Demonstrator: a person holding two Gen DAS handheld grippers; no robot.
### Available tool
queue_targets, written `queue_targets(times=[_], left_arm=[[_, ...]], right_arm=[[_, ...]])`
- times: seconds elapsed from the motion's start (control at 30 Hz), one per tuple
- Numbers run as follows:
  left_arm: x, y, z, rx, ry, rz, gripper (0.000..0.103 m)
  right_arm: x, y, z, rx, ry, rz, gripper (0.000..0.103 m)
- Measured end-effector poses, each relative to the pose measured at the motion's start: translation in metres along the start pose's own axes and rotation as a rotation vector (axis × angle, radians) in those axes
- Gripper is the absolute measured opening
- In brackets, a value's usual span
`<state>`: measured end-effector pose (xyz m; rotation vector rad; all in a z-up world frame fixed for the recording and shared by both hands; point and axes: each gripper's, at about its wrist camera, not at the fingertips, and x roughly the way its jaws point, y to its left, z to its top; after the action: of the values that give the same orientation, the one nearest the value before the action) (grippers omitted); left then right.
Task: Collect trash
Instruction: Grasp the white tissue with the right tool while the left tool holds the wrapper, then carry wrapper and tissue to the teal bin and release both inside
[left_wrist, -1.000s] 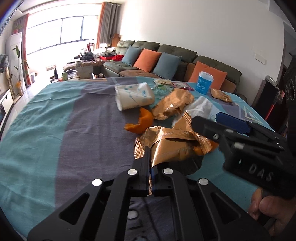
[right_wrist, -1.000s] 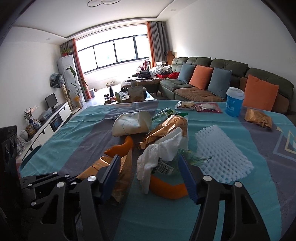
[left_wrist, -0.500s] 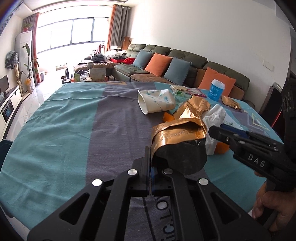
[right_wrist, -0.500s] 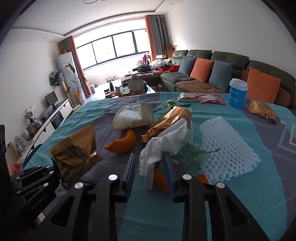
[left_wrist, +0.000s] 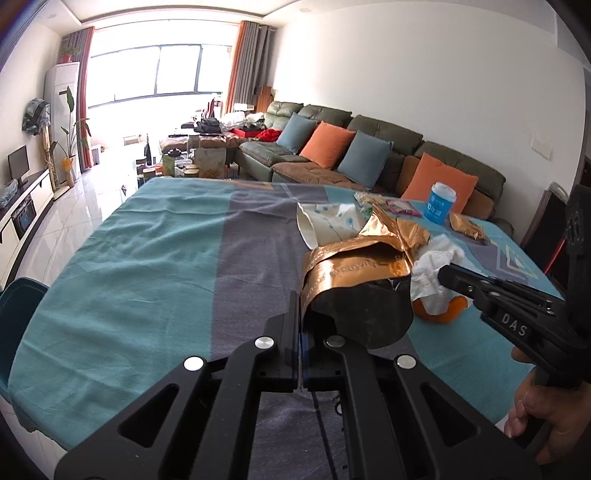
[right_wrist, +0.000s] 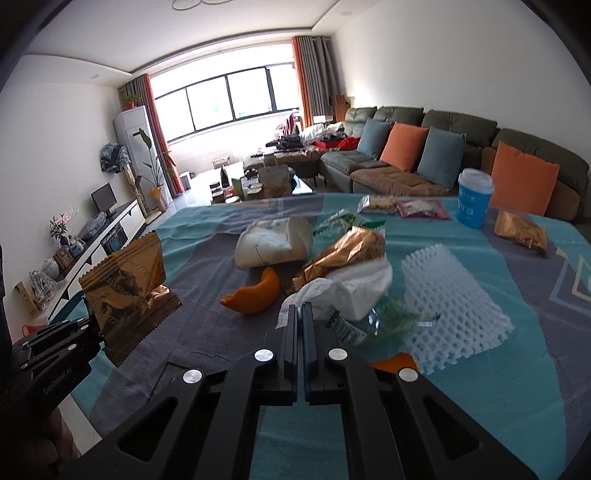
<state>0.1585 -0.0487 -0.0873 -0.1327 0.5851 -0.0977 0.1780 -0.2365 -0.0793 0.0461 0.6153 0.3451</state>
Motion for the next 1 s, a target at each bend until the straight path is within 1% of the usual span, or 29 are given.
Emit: queue_targets(times=[0.23,0.33,0.5,0.77,1.0], left_arm=[[-0.017,0.010,0.005,-0.022,-0.041,0.016,0.001],[-0.025,0.016,0.008,-0.031,-0.060,0.028,0.001],[-0.037,0.028,0.012,-0.054,-0.086,0.047,0.001],[-0.064,0.053,0.020,-0.092,-0.145,0.095,0.001],[-0.092,0.089,0.021,-0.137,-0.187,0.178,0.001]], right_arm=[[-0.019,0.007,0.010,-0.028,-0.064,-0.018,0.001],[-0.030,0.014,0.018,-0.054,-0.106,-0.027,0.001],[-0.046,0.027,0.030,-0.089,-0.152,-0.015,0.001],[-0.055,0.058,0.041,-0.135,-0.187,0.042,0.001],[-0.052,0.097,0.048,-0.186,-0.200,0.121,0.001]])
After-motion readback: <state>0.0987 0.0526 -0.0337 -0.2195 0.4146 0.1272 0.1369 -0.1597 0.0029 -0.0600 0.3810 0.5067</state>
